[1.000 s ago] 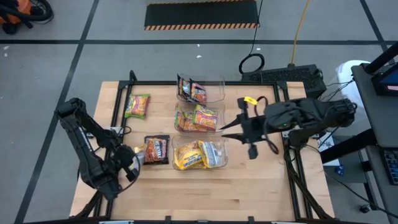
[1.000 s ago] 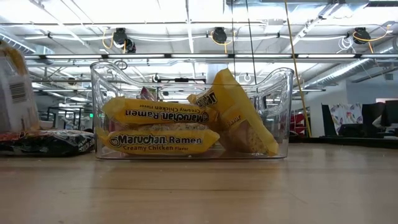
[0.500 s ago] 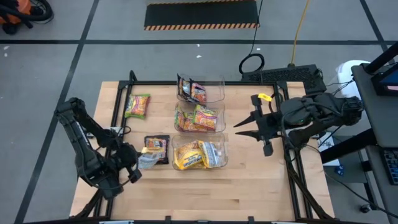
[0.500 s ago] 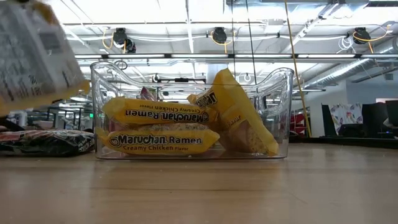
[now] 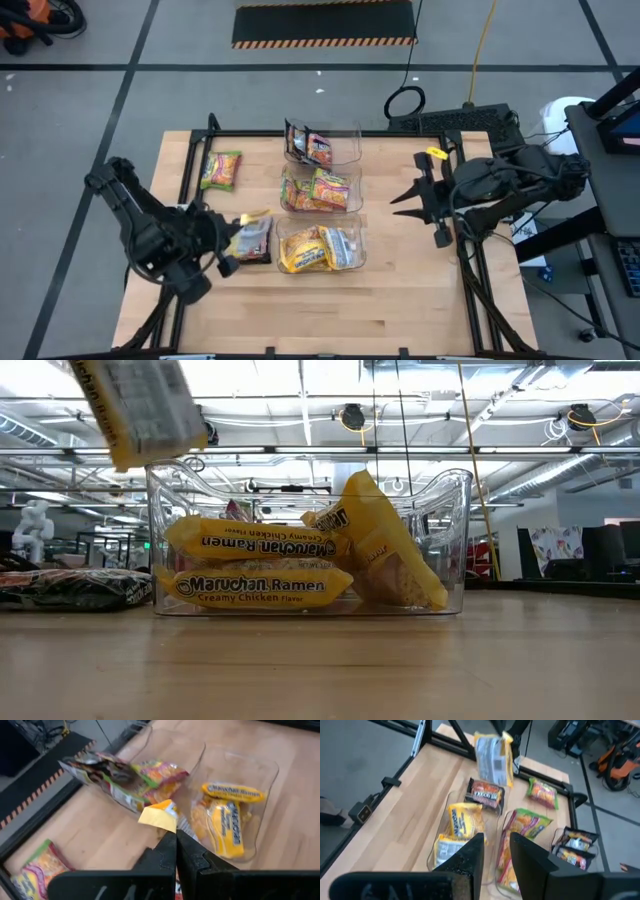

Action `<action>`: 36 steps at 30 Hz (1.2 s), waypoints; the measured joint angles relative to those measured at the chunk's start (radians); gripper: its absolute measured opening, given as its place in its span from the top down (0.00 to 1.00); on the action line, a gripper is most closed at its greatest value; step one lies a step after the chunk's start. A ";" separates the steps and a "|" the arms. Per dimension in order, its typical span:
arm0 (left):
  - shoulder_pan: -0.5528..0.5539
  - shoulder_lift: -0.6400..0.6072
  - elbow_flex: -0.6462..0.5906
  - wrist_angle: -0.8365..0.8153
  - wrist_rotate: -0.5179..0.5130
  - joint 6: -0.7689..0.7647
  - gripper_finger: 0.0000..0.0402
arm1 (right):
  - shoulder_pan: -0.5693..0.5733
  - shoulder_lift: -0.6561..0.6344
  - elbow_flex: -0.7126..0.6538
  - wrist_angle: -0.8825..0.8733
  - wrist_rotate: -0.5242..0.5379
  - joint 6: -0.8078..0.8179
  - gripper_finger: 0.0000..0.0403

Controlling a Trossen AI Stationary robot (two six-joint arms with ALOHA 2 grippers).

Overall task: Sort Maruchan noodles
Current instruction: Put the yellow noodle pack into the bottom transparent bin

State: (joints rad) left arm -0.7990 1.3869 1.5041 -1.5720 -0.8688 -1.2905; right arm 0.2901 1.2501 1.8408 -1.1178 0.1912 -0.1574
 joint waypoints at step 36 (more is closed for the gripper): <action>0.395 0.186 0.059 1.000 0.039 1.018 1.00 | 0.000 -0.064 0.000 -0.039 0.049 0.002 0.77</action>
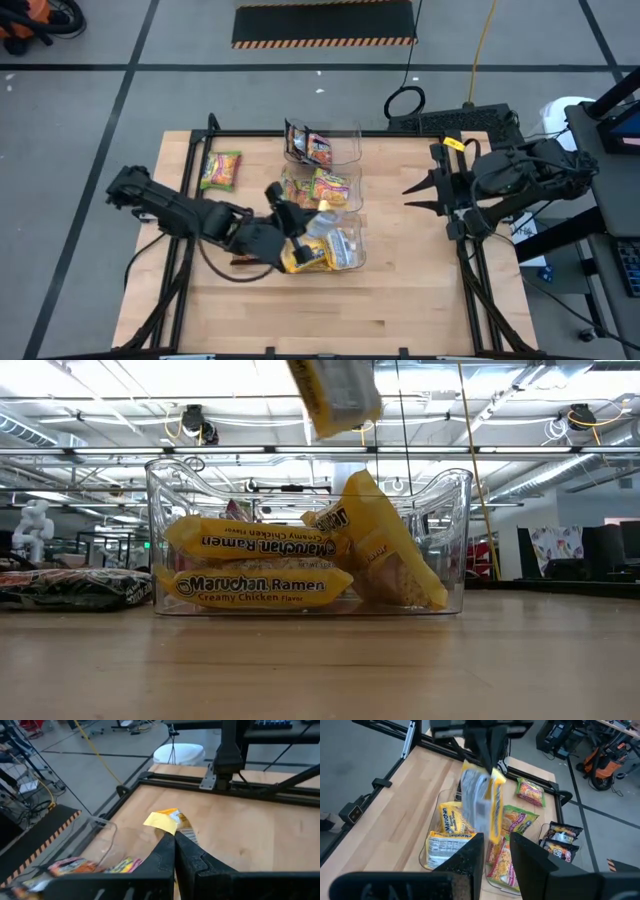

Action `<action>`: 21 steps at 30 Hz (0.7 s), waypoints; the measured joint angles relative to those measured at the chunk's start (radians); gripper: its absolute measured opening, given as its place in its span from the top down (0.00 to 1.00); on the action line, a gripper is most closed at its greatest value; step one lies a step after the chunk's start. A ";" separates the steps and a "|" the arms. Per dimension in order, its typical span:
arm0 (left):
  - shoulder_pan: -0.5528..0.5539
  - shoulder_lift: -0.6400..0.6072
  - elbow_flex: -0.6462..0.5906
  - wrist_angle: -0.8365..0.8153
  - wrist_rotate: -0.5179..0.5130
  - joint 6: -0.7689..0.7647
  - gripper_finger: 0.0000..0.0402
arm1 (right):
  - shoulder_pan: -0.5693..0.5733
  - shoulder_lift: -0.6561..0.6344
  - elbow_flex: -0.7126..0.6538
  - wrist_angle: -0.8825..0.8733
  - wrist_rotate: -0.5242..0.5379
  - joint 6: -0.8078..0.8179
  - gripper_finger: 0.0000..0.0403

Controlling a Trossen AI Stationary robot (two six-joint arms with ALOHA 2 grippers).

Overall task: Sort Maruchan noodles
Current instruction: Put the yellow noodle pack into the bottom transparent bin

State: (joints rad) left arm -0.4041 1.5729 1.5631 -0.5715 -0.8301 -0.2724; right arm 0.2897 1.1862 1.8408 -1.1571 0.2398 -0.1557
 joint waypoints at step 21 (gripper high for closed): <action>0.004 0.176 0.000 0.240 0.003 -0.097 1.00 | 0.000 0.000 0.000 0.000 0.000 0.044 0.77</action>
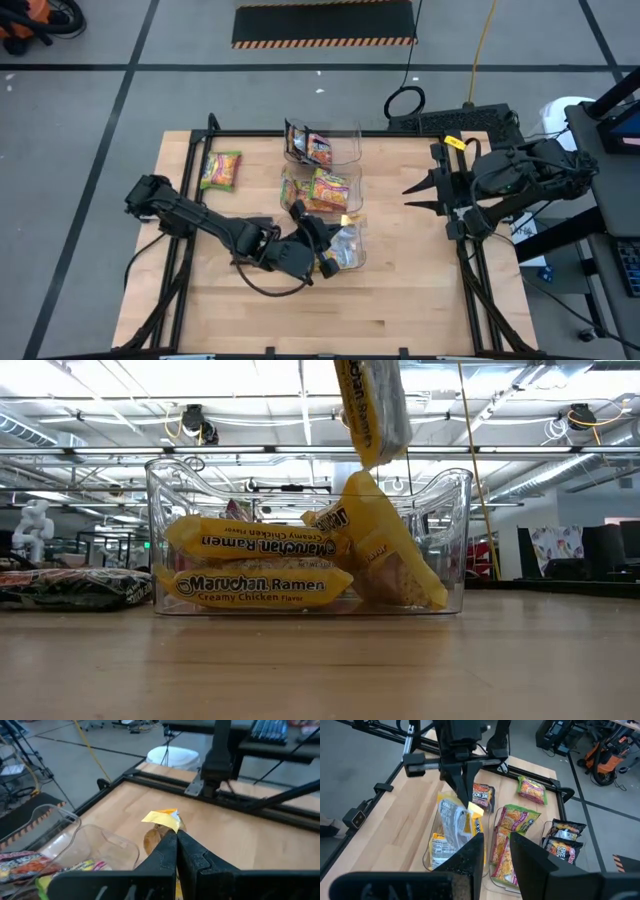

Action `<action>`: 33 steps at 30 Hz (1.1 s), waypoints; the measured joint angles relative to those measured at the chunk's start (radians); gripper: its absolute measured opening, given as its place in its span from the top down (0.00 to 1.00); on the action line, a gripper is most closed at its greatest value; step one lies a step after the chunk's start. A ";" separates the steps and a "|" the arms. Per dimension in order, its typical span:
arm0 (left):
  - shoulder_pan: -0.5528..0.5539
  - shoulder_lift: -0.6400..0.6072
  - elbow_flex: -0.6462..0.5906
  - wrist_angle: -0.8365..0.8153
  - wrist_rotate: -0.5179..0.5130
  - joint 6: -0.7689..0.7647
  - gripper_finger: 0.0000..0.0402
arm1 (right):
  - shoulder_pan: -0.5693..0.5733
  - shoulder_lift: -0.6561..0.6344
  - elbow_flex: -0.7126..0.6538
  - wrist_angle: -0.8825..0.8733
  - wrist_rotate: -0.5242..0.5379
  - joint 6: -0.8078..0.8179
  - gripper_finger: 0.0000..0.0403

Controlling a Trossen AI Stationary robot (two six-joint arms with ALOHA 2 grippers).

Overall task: Sort Maruchan noodles
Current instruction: Put the yellow noodle pack into the bottom transparent bin

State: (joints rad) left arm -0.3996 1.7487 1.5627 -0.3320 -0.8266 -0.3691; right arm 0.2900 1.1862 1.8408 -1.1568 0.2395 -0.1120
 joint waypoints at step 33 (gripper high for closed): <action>0.007 0.147 0.000 0.077 -0.094 -0.080 1.00 | 0.000 0.000 0.000 -0.002 0.000 -0.004 0.77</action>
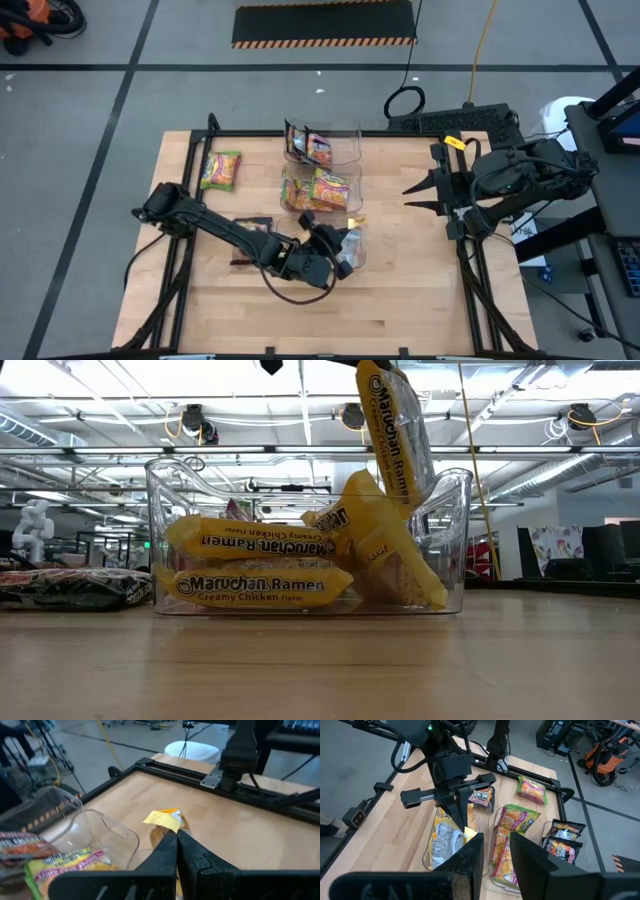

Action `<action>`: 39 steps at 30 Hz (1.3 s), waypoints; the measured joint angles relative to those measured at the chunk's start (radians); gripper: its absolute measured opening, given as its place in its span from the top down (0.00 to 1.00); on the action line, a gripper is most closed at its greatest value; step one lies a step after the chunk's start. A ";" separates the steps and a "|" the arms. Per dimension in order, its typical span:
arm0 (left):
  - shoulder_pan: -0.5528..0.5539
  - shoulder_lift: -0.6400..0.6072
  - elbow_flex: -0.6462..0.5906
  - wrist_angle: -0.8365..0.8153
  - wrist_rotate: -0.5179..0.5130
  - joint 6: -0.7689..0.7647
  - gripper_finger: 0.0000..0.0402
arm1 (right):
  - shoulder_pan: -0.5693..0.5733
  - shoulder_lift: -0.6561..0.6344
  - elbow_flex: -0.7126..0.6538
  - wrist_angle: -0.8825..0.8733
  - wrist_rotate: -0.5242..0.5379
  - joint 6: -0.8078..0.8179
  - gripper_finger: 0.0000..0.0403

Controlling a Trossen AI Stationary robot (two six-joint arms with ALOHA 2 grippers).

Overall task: Sort Maruchan noodles
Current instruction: Put the yellow noodle pack into the bottom transparent bin

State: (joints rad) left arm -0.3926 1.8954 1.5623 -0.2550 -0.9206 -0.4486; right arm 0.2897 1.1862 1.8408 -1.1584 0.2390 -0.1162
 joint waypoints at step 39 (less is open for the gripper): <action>-0.035 0.083 0.000 -0.088 0.135 -0.412 1.00 | 0.000 0.000 0.000 0.001 0.000 -0.004 0.77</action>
State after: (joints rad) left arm -0.4271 1.9786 1.5623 -0.3428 -0.7853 -0.8604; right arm 0.2897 1.1866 1.8408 -1.1572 0.2386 -0.1200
